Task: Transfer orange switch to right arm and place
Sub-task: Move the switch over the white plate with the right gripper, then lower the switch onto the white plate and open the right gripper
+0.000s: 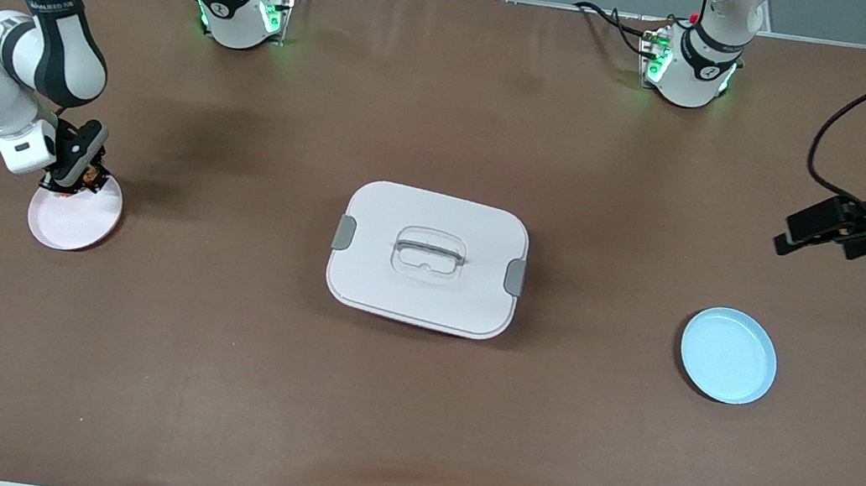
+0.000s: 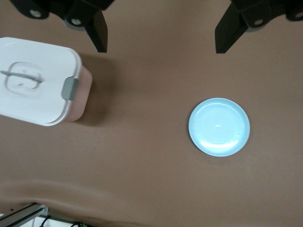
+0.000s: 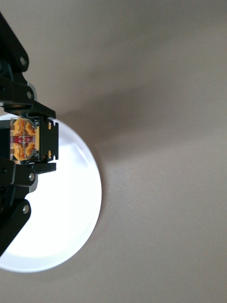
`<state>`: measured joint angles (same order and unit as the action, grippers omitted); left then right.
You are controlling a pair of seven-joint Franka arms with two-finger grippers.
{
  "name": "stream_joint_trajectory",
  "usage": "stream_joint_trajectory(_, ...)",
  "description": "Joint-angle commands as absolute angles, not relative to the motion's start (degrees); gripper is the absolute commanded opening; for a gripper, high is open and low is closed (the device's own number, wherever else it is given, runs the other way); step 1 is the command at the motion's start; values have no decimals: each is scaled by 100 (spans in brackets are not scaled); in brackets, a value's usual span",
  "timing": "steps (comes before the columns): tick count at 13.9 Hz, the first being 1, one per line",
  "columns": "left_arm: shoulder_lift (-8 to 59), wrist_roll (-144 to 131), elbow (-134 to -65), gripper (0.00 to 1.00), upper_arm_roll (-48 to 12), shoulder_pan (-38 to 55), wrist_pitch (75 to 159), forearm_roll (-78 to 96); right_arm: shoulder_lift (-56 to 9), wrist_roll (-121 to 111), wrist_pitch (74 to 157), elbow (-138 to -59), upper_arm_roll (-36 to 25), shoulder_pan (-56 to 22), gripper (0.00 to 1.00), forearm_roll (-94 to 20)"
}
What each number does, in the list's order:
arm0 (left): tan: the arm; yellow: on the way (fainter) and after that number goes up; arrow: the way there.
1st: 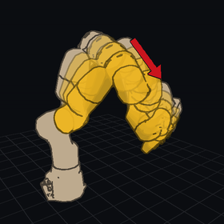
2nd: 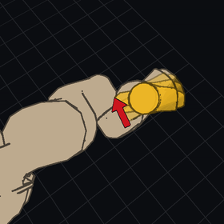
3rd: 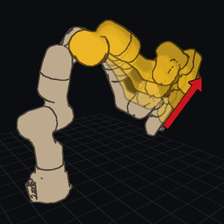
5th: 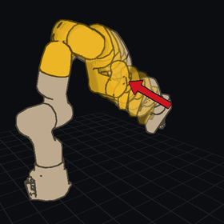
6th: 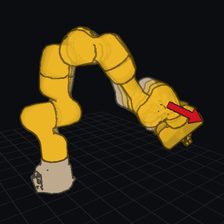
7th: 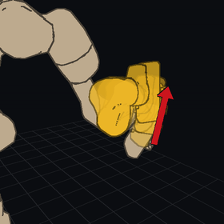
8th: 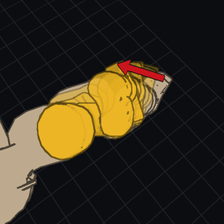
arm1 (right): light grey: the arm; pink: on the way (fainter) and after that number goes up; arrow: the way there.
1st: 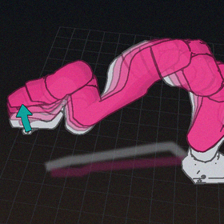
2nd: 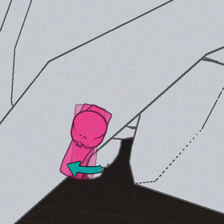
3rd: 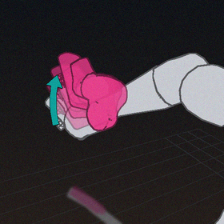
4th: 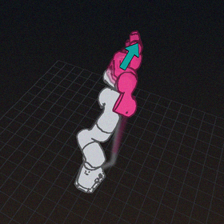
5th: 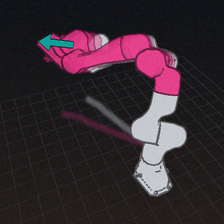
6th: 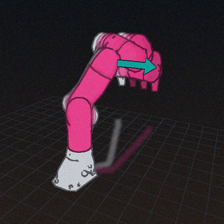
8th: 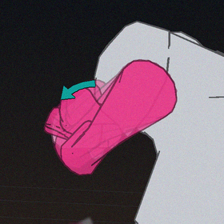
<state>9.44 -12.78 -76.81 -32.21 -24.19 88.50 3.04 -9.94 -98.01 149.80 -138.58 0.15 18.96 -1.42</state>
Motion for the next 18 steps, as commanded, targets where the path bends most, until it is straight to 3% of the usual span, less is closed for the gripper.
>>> stream_joint_trajectory(1,703,-774,-8006,100,-3252,-2715,8763,211,-1466,-10072,15126,-13527,123,2083,0,325)
stream_joint_trajectory(9,-720,51,-10282,100,-3234,-2997,10045,290,-2012,-10143,15802,-13368,123,2127,0,721)
stream_joint_trajectory(18,-519,35,-9756,100,-3182,-2997,9976,360,-2373,-10134,16022,-13087,114,2127,0,843)
